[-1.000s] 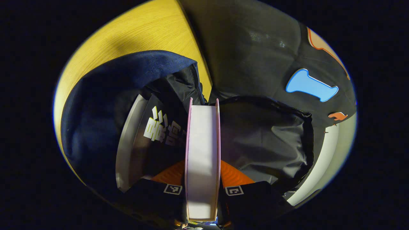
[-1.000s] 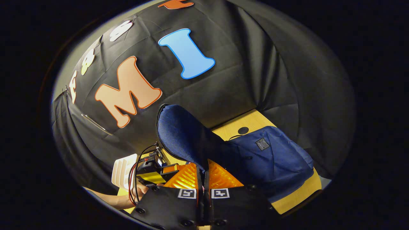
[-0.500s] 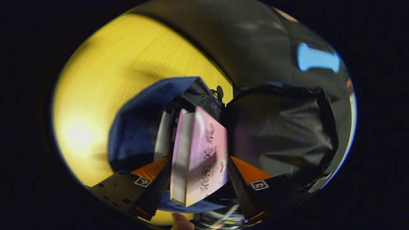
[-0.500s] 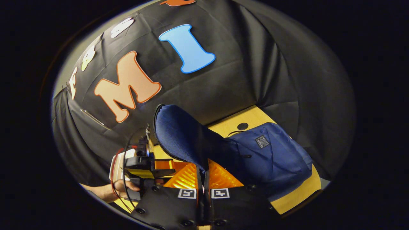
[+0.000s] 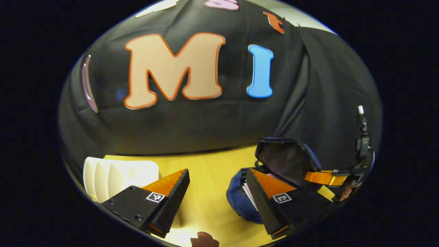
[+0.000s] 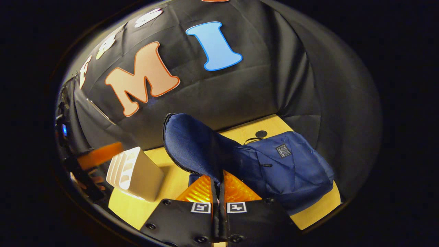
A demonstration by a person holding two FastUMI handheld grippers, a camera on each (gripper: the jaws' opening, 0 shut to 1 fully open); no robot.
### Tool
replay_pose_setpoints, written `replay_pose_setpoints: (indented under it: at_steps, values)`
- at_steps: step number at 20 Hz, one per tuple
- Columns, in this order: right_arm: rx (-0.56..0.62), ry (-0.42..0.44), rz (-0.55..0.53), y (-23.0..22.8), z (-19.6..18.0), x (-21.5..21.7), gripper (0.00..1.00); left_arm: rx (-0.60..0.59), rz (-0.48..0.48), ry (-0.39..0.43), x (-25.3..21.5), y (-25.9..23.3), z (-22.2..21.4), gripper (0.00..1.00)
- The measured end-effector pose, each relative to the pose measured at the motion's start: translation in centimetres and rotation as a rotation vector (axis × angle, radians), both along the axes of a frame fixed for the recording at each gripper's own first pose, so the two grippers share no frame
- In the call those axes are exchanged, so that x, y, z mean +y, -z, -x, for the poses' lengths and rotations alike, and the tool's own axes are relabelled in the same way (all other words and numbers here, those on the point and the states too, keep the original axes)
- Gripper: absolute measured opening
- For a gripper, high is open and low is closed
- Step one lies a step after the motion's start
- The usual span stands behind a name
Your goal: Open the schoolbag, grab two books from the bookshelf and put them into the schoolbag.
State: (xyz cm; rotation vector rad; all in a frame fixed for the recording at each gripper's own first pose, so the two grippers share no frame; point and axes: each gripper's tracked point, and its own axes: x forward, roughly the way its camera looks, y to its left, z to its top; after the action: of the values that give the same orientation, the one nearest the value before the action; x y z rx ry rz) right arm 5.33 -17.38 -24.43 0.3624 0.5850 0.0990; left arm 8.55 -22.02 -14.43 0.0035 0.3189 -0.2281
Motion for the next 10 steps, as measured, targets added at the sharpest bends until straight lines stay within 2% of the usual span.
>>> replay_pose_setpoints:
  at_steps: [3, 4, 5, 10]
  values:
    - [-0.005, 0.007, 0.079, 0.2, 1.4, 0.6, 0.05, -0.085, -0.023, -0.073, 3.2, -2.8, 3.5, 0.97]
    - [0.002, 0.001, 0.09, 0.4, 2.0, 1.1, 0.1, -0.094, -0.019, -0.087, 4.2, -3.6, 4.3, 0.97]
    - [0.014, -0.004, 0.098, 0.7, 2.9, 1.7, 0.11, -0.105, -0.018, -0.096, 5.0, -4.5, 5.2, 0.96]
    - [-0.02, -0.048, 0.129, -1.3, 5.8, 6.0, 0.67, -0.153, -0.042, -0.129, 9.4, -6.9, 7.2, 0.96]
